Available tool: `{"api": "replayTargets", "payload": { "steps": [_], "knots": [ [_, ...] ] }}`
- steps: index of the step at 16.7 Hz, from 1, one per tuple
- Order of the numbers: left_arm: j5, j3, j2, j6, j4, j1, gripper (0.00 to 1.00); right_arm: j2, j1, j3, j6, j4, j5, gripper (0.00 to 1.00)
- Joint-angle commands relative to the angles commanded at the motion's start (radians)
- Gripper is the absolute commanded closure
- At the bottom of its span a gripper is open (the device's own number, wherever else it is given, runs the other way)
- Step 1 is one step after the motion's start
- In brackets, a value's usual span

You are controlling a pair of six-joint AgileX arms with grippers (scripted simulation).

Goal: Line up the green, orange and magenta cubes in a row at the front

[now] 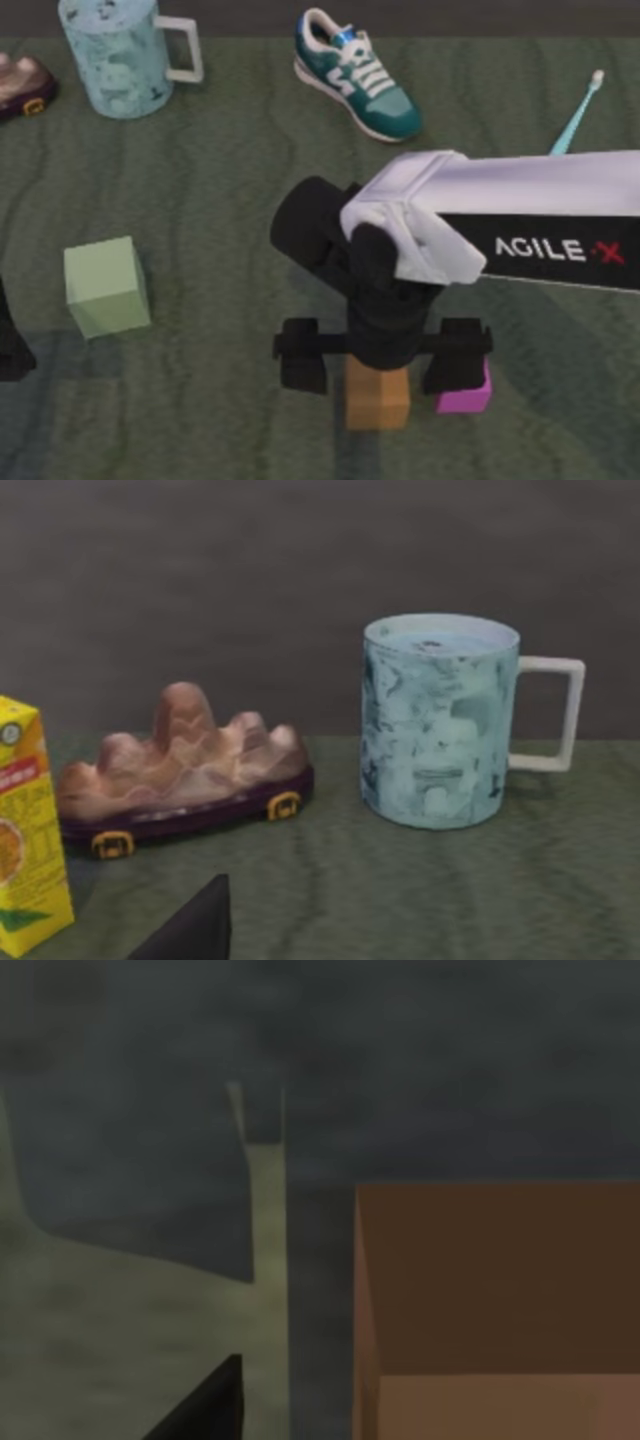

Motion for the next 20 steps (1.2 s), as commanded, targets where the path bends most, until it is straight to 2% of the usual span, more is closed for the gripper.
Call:
{"api": "replayTargets", "payload": {
  "steps": [4, 10, 15, 17, 20],
  "knots": [
    [0.0, 0.0, 0.0, 0.0, 0.0, 0.0, 0.0, -0.012, 0.002, 0.034, 0.002, -0.042, 0.0, 0.0],
    [0.0, 0.0, 0.0, 0.0, 0.0, 0.0, 0.0, -0.077, 0.009, 0.166, 0.001, -0.245, -0.001, 0.0],
    [0.0, 0.0, 0.0, 0.0, 0.0, 0.0, 0.0, -0.078, 0.004, 0.17, 0.0, -0.251, -0.001, 0.0],
    [0.002, 0.025, 0.025, 0.02, -0.02, -0.005, 0.0, -0.108, -0.009, 0.147, -0.018, -0.234, 0.012, 0.0],
    [0.004, 0.122, 0.129, 0.097, -0.094, -0.021, 0.0, -0.233, -0.061, 0.056, -0.084, -0.17, 0.05, 0.0]
  ]
}}
